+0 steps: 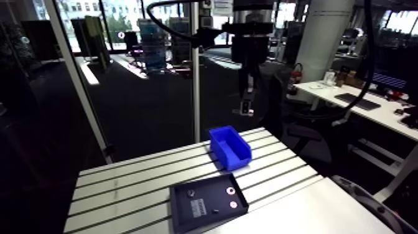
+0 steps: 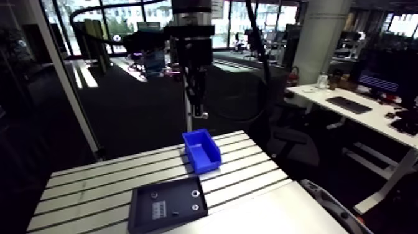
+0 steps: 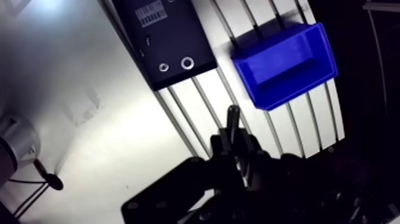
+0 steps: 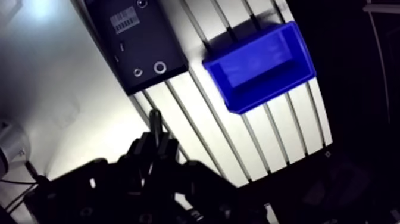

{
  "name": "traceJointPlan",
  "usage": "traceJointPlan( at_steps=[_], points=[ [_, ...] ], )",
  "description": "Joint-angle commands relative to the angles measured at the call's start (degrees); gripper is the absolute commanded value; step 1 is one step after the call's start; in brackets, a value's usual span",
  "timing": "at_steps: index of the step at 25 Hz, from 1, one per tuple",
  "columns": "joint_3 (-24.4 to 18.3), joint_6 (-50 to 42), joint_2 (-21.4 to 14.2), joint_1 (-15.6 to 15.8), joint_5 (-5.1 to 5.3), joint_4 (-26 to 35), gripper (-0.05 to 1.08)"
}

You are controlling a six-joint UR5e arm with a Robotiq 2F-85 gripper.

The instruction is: Pick up the M10 bolt from the tray and put it into the blue bin.

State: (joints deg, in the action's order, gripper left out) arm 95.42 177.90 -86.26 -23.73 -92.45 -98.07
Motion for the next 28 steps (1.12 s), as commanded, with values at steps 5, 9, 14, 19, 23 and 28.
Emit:
traceJointPlan(
  at_steps=[5,9,14,19,23,28],
  points=[
    [-4.3,19.2,6.9,-2.5,-0.05,-0.5,1.02],
    [-6.8,20.0,9.1,-2.4,-0.23,-0.8,1.02],
    [-10.2,22.4,12.7,-1.8,-0.14,-0.9,1.02],
    [-10.4,23.0,16.5,-0.6,0.3,-7.0,1.02],
    [-10.3,23.8,19.0,0.2,0.04,-9.6,1.02],
    [-10.0,22.8,21.0,0.6,0.04,-9.9,1.02]
  ],
)
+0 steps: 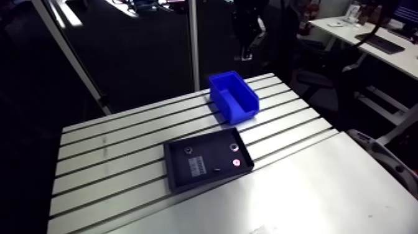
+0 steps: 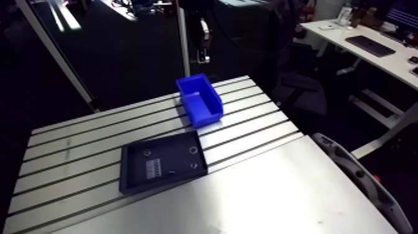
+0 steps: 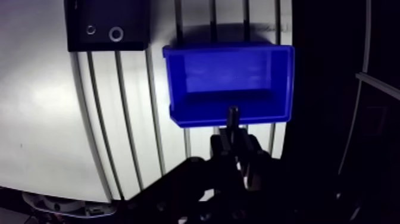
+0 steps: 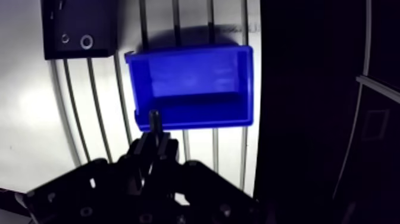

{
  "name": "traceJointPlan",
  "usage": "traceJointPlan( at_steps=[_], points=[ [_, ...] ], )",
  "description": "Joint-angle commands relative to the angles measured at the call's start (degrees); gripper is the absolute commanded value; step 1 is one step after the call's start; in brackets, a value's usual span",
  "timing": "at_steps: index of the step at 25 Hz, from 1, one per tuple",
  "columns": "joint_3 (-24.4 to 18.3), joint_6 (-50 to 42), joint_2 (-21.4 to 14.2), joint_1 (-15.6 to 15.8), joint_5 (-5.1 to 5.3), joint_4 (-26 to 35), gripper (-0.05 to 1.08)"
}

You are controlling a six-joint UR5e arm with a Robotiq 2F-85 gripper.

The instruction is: Pick up the M10 bolt from the tray and put it into the blue bin.

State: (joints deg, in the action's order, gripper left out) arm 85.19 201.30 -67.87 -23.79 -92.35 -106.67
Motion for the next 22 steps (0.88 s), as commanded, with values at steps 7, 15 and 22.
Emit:
traceJointPlan(
  at_steps=[7,15,22],
  points=[
    [1.2,-0.4,5.4,0.7,-0.07,-6.0,1.02],
    [3.5,-0.7,8.1,0.6,-0.25,-8.6,1.02],
    [3.7,-1.6,11.2,0.6,-0.51,-10.3,1.02]
  ],
)
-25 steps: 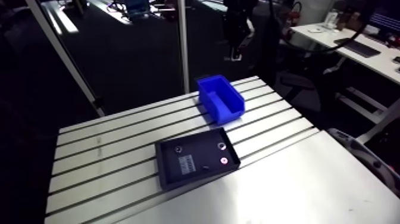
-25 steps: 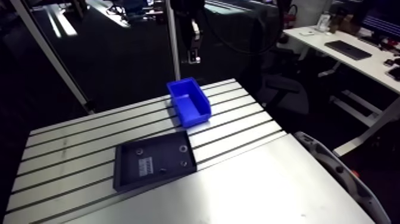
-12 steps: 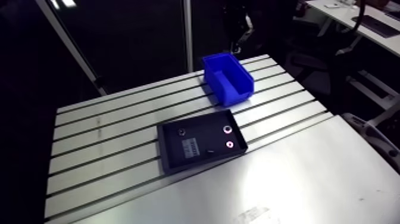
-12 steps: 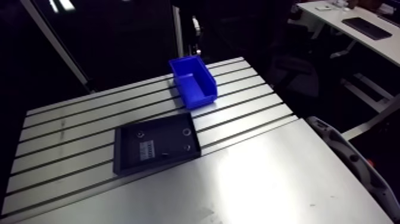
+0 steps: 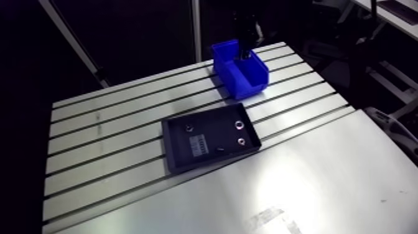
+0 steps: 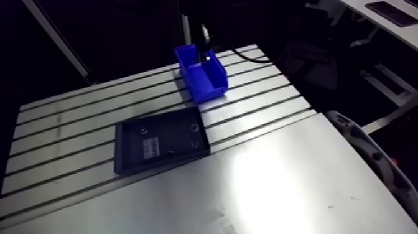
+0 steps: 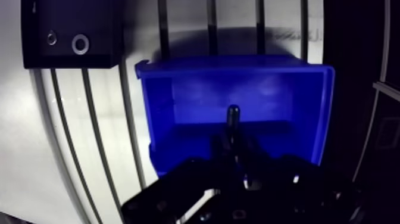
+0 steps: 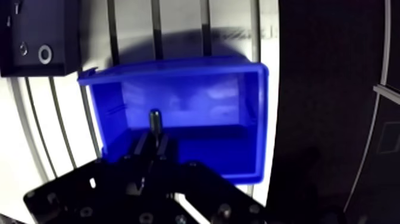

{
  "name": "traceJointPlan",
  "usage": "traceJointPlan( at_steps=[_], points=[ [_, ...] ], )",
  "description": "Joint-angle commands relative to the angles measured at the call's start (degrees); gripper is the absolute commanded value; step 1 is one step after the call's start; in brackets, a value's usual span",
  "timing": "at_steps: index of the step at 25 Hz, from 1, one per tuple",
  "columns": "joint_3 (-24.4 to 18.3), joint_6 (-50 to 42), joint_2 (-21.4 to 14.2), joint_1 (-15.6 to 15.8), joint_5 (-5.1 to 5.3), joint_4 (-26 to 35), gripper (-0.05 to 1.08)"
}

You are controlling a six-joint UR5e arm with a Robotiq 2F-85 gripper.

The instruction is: Pick up the M10 bolt from the tray and put it into the blue bin.

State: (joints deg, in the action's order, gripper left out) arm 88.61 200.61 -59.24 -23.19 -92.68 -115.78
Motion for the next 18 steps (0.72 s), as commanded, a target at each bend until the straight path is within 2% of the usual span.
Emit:
traceJointPlan(
  at_steps=[1,10,16,17,18],
  points=[
    [0.3,-1.4,2.6,0.0,-0.17,-1.2,1.02],
    [0.6,-2.6,4.9,0.2,-0.26,-1.5,1.01],
    [1.0,-2.6,4.9,0.2,-0.44,-3.6,0.99],
    [1.0,-2.6,5.0,0.2,-0.44,-3.6,0.91],
    [1.1,-2.6,4.9,0.2,-0.44,-3.6,0.67]
  ],
)
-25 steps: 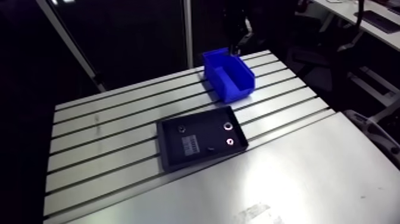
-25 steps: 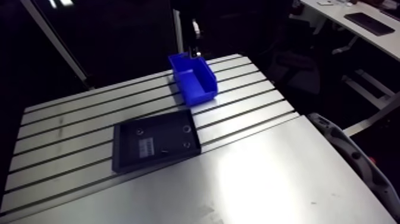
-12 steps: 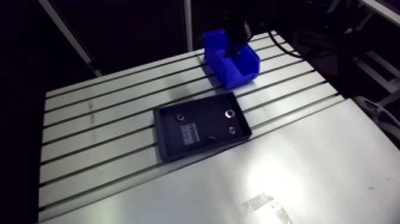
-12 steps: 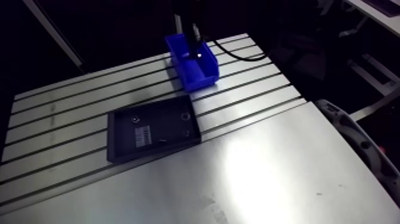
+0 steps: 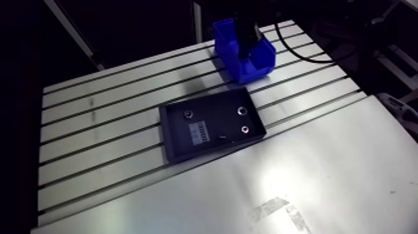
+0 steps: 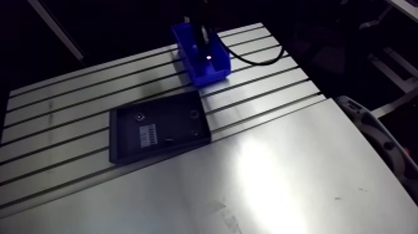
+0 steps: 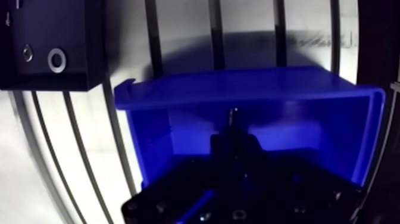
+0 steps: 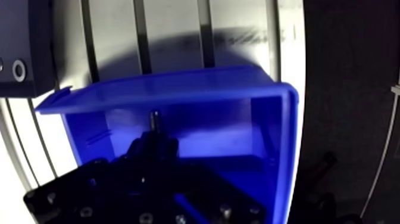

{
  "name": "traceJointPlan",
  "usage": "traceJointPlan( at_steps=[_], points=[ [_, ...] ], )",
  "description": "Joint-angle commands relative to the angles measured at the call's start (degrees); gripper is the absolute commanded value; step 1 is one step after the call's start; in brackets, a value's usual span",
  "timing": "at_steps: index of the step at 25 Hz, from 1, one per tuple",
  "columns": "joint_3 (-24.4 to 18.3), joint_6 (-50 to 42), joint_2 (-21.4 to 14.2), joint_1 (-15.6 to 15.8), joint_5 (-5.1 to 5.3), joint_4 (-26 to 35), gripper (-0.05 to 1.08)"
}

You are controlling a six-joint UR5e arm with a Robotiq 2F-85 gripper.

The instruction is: Pick up the M10 bolt from the tray and put it into the blue bin.

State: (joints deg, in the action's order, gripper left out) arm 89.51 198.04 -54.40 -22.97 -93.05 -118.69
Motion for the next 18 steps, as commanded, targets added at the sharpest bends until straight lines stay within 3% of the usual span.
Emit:
traceJointPlan(
  at_steps=[1,3,4,9,18],
  points=[
    [0.2,-0.2,0.1,0.0,-0.07,-0.9,0.35],
    [0.7,-2.2,0.1,-0.1,0.11,-2.6,0.05],
    [0.9,-2.0,0.1,-0.1,0.02,-3.8,0.01],
    [1.2,-1.6,-1.1,0.0,-0.15,-3.5,0.01],
    [-0.3,-1.7,-9.2,0.7,-0.15,3.4,0.01]
  ],
)
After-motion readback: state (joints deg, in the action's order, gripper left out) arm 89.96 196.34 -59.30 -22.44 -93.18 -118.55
